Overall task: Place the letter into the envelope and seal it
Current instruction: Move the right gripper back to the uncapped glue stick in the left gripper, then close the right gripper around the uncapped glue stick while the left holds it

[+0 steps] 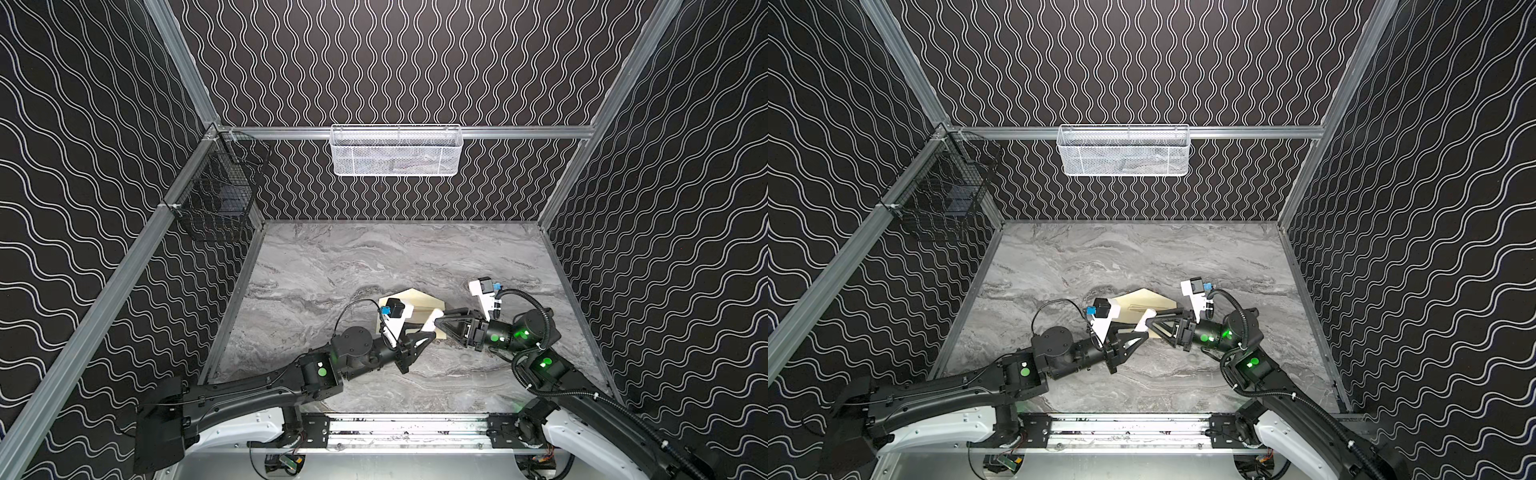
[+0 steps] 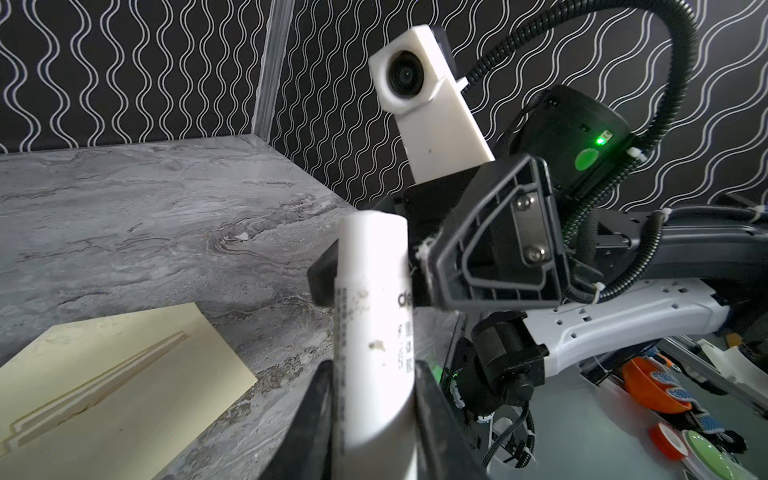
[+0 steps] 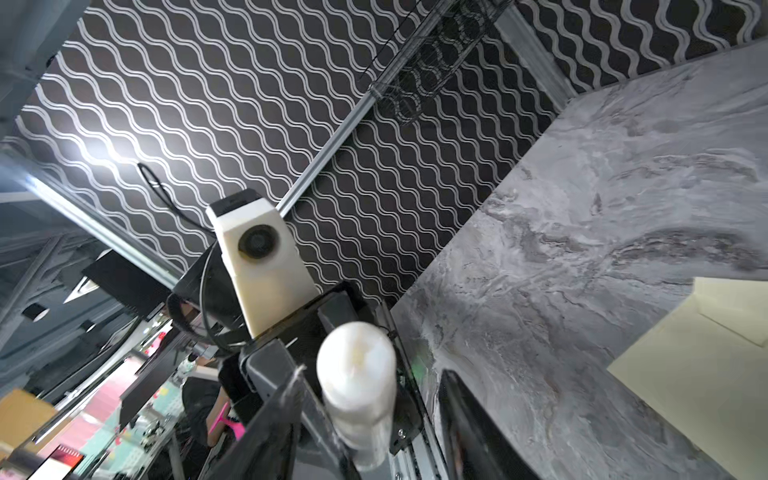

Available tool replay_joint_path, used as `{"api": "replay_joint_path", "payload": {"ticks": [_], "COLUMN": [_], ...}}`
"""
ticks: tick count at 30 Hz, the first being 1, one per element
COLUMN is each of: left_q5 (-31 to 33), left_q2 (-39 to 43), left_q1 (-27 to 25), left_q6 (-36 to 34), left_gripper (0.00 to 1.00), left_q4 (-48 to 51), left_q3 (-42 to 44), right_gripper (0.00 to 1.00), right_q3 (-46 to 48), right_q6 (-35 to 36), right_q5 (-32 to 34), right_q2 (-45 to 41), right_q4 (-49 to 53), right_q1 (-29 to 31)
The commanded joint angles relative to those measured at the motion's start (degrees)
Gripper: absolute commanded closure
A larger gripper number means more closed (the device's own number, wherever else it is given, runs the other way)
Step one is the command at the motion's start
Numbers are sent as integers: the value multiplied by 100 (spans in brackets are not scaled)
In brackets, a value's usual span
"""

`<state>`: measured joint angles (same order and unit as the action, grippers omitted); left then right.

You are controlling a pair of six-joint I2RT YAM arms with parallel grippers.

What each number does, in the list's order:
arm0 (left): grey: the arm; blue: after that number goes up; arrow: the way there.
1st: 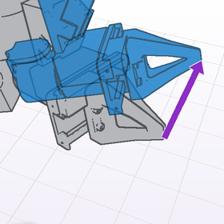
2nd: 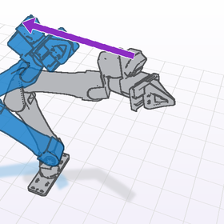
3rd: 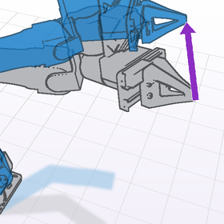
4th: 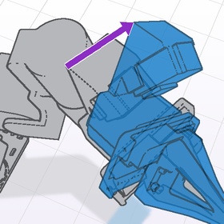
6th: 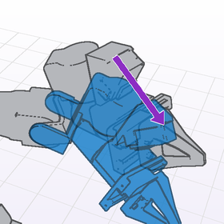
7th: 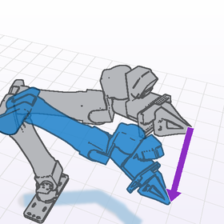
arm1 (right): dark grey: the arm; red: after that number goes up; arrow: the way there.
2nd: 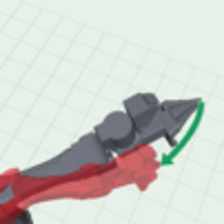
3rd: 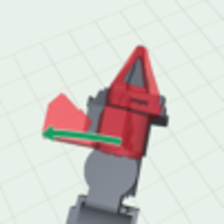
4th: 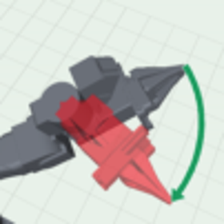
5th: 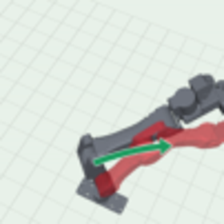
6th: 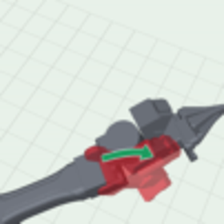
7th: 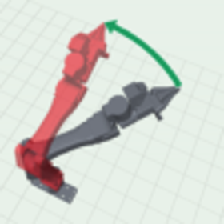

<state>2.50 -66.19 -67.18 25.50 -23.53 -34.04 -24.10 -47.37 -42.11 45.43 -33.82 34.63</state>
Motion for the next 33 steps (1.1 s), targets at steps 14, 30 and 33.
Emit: {"api": "replay_joint_path", "payload": {"ticks": [14,30,33], "left_q5": [-224,-1009,-1352], "left_q2": [-122,294,318], "left_q1": [3,62,73], "left_q6": [42,-317,-374], "left_gripper": [100,20,19], "left_q4": [-359,454,441], "left_q3": [-45,-92,-50], "right_gripper": [72,100,100], "right_q3": [-336,-1843,-2146], "right_q6": [162,3447,3974], "right_q5": [211,-536,-955], "right_q2": [159,383,555], "right_q4": [-194,4024,4529], "right_q1": [432,128,-11]}}
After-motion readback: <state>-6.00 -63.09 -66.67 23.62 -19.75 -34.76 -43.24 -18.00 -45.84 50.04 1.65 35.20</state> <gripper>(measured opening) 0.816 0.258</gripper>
